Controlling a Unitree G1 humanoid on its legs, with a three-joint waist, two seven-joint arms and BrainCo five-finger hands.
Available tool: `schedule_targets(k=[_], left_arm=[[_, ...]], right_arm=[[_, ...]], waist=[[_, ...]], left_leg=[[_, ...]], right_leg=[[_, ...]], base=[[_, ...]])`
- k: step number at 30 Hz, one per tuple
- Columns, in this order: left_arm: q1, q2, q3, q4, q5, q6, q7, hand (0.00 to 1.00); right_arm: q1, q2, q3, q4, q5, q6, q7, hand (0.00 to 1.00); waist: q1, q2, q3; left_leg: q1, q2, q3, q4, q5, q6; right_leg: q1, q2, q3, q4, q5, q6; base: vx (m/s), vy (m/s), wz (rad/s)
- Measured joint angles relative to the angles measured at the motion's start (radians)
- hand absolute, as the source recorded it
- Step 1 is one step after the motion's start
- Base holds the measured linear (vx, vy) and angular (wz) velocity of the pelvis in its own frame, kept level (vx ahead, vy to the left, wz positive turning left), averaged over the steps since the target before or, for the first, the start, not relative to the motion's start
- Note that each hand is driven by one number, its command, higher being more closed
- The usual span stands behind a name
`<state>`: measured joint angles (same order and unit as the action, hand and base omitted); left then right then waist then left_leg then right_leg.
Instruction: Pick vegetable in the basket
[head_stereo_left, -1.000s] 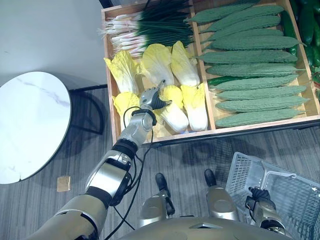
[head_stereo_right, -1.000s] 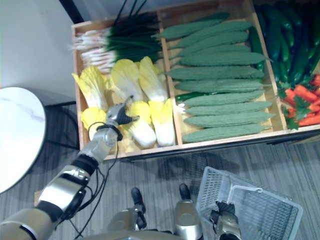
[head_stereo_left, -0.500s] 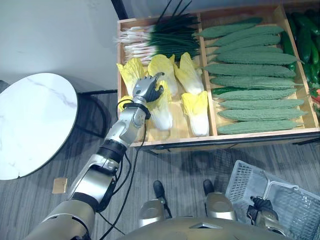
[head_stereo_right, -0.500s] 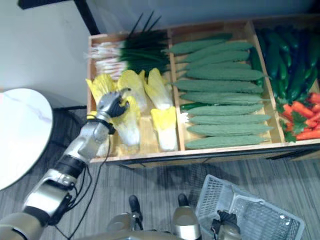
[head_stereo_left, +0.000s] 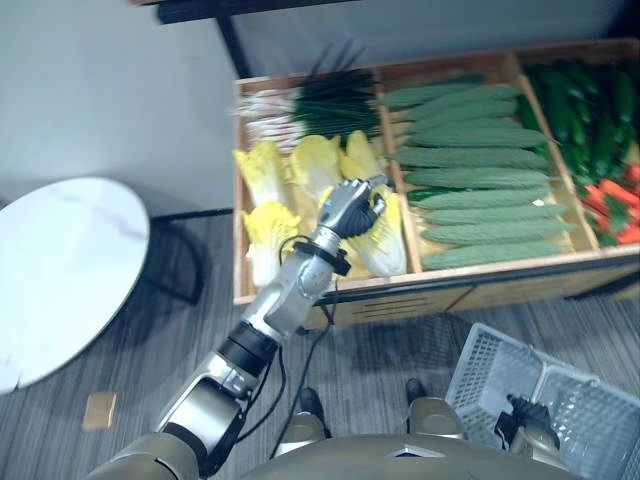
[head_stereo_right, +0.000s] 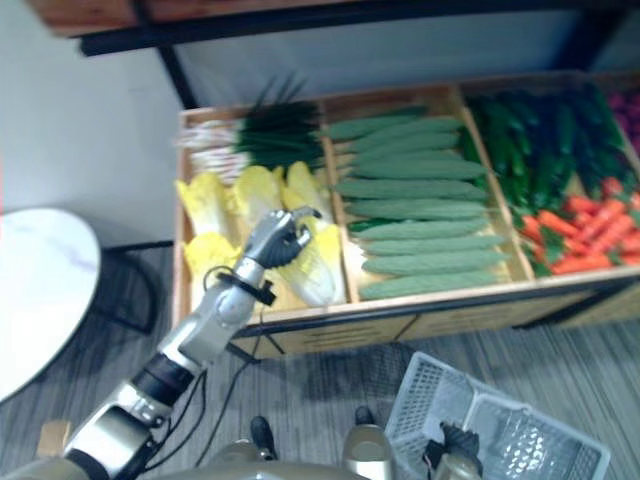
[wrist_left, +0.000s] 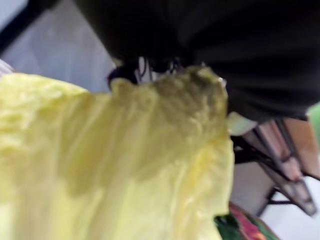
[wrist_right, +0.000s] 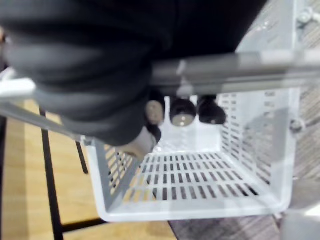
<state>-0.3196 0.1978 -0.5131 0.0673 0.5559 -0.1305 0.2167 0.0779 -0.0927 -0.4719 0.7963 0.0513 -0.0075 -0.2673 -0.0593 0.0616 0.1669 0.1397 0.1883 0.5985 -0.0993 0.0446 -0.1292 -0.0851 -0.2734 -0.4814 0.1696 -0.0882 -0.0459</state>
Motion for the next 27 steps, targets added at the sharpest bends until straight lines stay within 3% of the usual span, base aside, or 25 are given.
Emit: schedule_targets(k=[1,2,3,5,6,7,9,10,11,12,13,14,16,18,20,21,22,23,24,26,27], left_arm=[[0.024,0.003,0.006,-0.033,-0.018,-0.011,0.0,1.0],[0.052,0.01,0.016,-0.063,-0.032,-0.018,0.0,1.0],[0.082,0.002,0.03,-0.075,-0.039,-0.029,-0.001,1.0],[0.113,-0.028,0.023,-0.089,-0.059,-0.036,-0.01,1.0],[0.127,-0.055,0.018,-0.09,-0.066,-0.049,-0.023,1.0],[0.131,-0.068,0.013,-0.09,-0.073,-0.058,-0.028,1.0],[0.155,-0.097,-0.025,-0.089,-0.128,-0.088,-0.058,1.0],[0.161,-0.1,-0.035,-0.086,-0.154,-0.093,-0.062,1.0],[0.172,-0.106,-0.04,-0.08,-0.179,-0.095,-0.066,1.0],[0.194,-0.113,-0.038,-0.068,-0.209,-0.097,-0.067,1.0],[0.207,-0.115,-0.037,-0.04,-0.242,-0.096,-0.068,1.0],[0.214,-0.12,-0.038,-0.027,-0.263,-0.095,-0.071,1.0],[0.251,-0.123,-0.058,0.04,-0.3,-0.092,-0.076,1.0],[0.286,-0.122,-0.098,0.091,-0.335,-0.091,-0.088,1.0],[0.295,-0.123,-0.148,0.152,-0.379,-0.089,-0.12,1.0],[0.296,-0.125,-0.17,0.178,-0.392,-0.086,-0.154,1.0],[0.294,-0.125,-0.182,0.188,-0.392,-0.086,-0.163,1.0],[0.292,-0.122,-0.204,0.208,-0.385,-0.085,-0.182,1.0],[0.289,-0.113,-0.232,0.234,-0.38,-0.081,-0.221,1.0],[0.276,-0.1,-0.251,0.255,-0.368,-0.079,-0.242,1.0],[0.248,-0.085,-0.254,0.266,-0.361,-0.078,-0.248,1.0]], right_arm=[[-0.004,-0.008,0.025,-0.025,-0.006,0.001,-0.01,1.0],[-0.007,-0.007,0.048,-0.057,-0.007,0.0,-0.016,1.0],[-0.015,-0.009,0.084,-0.091,-0.013,0.0,-0.022,1.0],[0.001,-0.012,0.128,-0.169,-0.028,0.0,-0.026,1.0],[0.015,-0.012,0.151,-0.219,-0.037,0.0,-0.025,1.0],[0.024,-0.011,0.165,-0.24,-0.038,0.0,-0.023,1.0],[0.071,-0.002,0.217,-0.314,-0.063,0.0,-0.011,1.0],[0.082,-0.002,0.231,-0.334,-0.071,0.0,-0.006,1.0],[0.091,-0.002,0.256,-0.359,-0.076,0.0,0.0,1.0],[0.099,-0.002,0.302,-0.387,-0.077,0.0,0.007,1.0],[0.1,-0.003,0.364,-0.417,-0.077,0.0,0.019,1.0],[0.094,-0.008,0.388,-0.426,-0.078,0.0,0.026,1.0],[0.072,-0.007,0.466,-0.436,-0.078,0.0,0.049,1.0],[0.074,0.003,0.506,-0.47,-0.076,0.0,0.068,1.0],[0.063,-0.004,0.538,-0.51,-0.075,-0.002,0.074,1.0],[0.028,-0.022,0.56,-0.51,-0.075,-0.002,0.084,1.0],[0.018,-0.031,0.571,-0.514,-0.075,-0.002,0.087,1.0],[0.005,-0.04,0.589,-0.52,-0.075,-0.002,0.091,1.0],[0.003,-0.037,0.614,-0.536,-0.072,-0.002,0.103,1.0],[0.008,-0.036,0.657,-0.591,-0.065,-0.003,0.118,1.0],[0.008,-0.039,0.662,-0.617,-0.062,-0.005,0.136,1.0]], waist=[[0.009,0.0,-0.001],[0.02,-0.007,-0.006],[0.019,-0.006,-0.011],[0.001,0.018,-0.024],[-0.009,0.036,-0.031],[-0.012,0.037,-0.032],[-0.026,0.026,-0.031],[-0.029,0.023,-0.03],[-0.03,0.02,-0.028],[-0.028,0.014,-0.024],[0.0,0.019,-0.022],[0.013,0.021,-0.02],[0.027,0.022,-0.018],[0.034,0.016,-0.011],[0.055,0.005,-0.004],[0.059,0.008,-0.005],[0.062,0.014,-0.008],[0.073,0.022,-0.006],[0.081,0.024,-0.012],[0.074,-0.018,-0.01],[0.077,-0.047,-0.003]], left_leg=[[0.02,0.011,0.064,0.005,0.0,-0.009],[0.044,0.019,0.127,0.021,-0.011,-0.024],[0.072,0.035,0.206,0.041,-0.014,-0.028],[0.094,0.062,0.284,0.067,-0.024,-0.042],[0.109,0.077,0.331,0.084,-0.025,-0.043],[0.119,0.085,0.354,0.101,-0.023,-0.044],[0.124,0.152,0.367,0.292,-0.014,-0.039],[0.116,0.176,0.35,0.361,-0.005,-0.027],[0.096,0.212,0.294,0.472,0.022,0.011],[0.043,0.251,0.16,0.622,0.087,0.102],[-0.042,0.211,-0.067,0.758,0.016,0.059],[-0.083,0.162,-0.171,0.802,-0.06,0.036],[-0.188,0.028,-0.382,0.837,-0.243,0.041],[-0.257,-0.023,-0.452,0.766,-0.31,0.061],[-0.331,-0.107,-0.546,0.571,-0.311,0.05],[-0.365,-0.146,-0.623,0.414,-0.276,0.041],[-0.37,-0.15,-0.645,0.358,-0.257,0.033],[-0.36,-0.144,-0.66,0.327,-0.195,0.019],[-0.33,-0.15,-0.65,0.331,-0.153,0.046],[-0.294,-0.173,-0.595,0.315,-0.173,0.09],[-0.242,-0.186,-0.546,0.269,-0.173,0.104]], right_leg=[[-0.014,-0.032,-0.099,0.043,0.029,-0.045],[-0.028,-0.062,-0.174,0.085,0.077,-0.042],[-0.054,-0.051,-0.189,0.112,0.084,0.015],[-0.085,-0.001,-0.131,0.106,0.072,0.046],[-0.106,0.031,-0.085,0.105,0.068,0.043],[-0.112,0.043,-0.06,0.105,0.063,0.041],[-0.114,0.072,0.019,0.107,0.042,0.032],[-0.113,0.079,0.043,0.106,0.037,0.029],[-0.112,0.094,0.085,0.102,0.029,0.024],[-0.102,0.133,0.15,0.077,0.024,0.015],[-0.101,0.167,0.224,0.055,0.017,-0.006],[-0.104,0.182,0.275,0.044,0.018,-0.013],[-0.075,0.24,0.383,0.007,0.03,-0.043],[-0.036,0.271,0.447,-0.021,0.03,-0.042],[-0.028,0.273,0.527,-0.033,0.027,-0.037],[-0.028,0.278,0.584,-0.041,0.018,-0.022],[-0.026,0.284,0.605,-0.046,0.016,-0.017],[-0.015,0.3,0.647,-0.048,0.016,-0.01],[0.006,0.304,0.693,-0.055,0.007,0.005],[0.0,0.276,0.741,-0.011,-0.032,0.046],[-0.037,0.272,0.751,0.101,-0.068,0.093]], base=[[0.14,0.049,-1.99],[0.21,-0.052,-2.16],[0.14,-0.075,-1.86],[0.16,-0.183,-1.58],[0.16,-0.205,-1.4],[0.15,-0.175,-1.23],[0.14,-0.185,-1.11],[0.13,-0.146,-1.0],[0.12,-0.119,-1.24],[0.15,-0.112,-1.85],[0.12,-0.065,-1.96],[0.1,0.001,-2.02],[0.18,0.063,-1.92],[0.24,0.076,-1.43],[0.22,0.126,-1.32],[0.18,0.165,-1.21],[0.19,0.187,-1.29],[0.29,0.253,-1.22],[0.31,0.272,-1.16],[0.34,0.27,-0.87],[0.29,0.192,-0.74]])
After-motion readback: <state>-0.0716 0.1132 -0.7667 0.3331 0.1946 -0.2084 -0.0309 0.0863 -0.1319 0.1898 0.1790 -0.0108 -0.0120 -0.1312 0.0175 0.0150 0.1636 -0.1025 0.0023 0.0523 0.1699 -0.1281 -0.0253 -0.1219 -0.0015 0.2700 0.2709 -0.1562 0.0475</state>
